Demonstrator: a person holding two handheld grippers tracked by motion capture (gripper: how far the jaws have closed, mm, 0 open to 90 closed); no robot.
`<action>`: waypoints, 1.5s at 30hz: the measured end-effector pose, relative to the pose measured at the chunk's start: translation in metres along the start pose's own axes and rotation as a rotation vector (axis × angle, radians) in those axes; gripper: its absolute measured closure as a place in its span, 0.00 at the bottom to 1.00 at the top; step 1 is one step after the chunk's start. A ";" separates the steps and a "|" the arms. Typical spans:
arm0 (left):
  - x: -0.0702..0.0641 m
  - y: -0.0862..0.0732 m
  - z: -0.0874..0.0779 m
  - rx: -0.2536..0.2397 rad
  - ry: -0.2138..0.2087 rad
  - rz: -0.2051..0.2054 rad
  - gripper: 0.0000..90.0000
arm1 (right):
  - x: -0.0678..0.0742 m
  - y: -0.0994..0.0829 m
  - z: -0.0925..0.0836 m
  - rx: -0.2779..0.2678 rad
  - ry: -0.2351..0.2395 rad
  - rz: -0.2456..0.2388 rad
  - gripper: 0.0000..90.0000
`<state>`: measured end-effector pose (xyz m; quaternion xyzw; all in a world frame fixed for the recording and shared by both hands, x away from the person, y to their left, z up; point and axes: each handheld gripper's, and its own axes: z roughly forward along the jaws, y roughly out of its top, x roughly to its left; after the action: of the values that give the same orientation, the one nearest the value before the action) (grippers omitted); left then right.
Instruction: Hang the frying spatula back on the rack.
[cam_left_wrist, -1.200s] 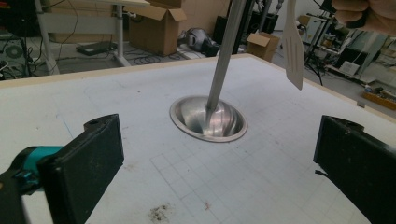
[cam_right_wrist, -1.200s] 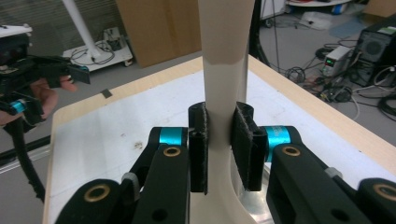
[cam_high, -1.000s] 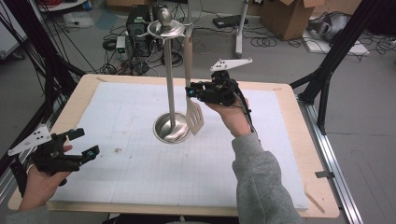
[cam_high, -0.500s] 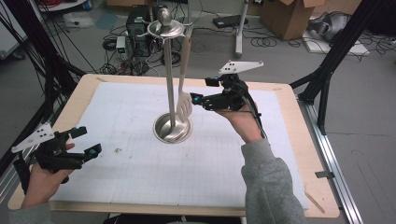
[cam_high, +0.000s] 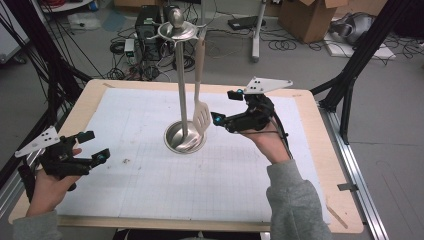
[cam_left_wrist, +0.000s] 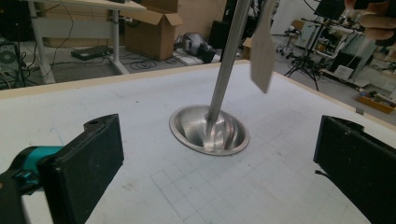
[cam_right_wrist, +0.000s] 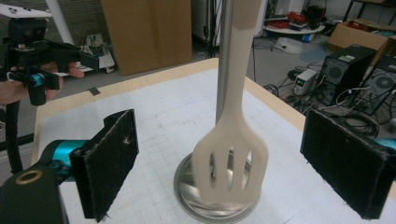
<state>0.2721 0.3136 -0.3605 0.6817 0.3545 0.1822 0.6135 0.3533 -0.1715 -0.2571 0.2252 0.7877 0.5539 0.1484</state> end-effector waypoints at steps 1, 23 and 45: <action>0.000 0.001 0.001 -0.002 -0.004 0.002 0.02 | 0.000 -0.002 -0.002 -0.001 0.002 0.004 0.12; 0.004 0.009 0.018 -0.039 -0.032 0.004 0.02 | -0.012 -0.057 -0.047 -0.047 -0.037 0.098 0.12; 0.004 0.007 0.023 -0.026 -0.027 0.005 0.02 | -0.033 -0.104 -0.097 -0.106 -0.119 0.174 0.12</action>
<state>0.2928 0.3003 -0.3589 0.6771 0.3418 0.1791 0.6266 0.3148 -0.2970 -0.3221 0.3172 0.7247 0.5910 0.1580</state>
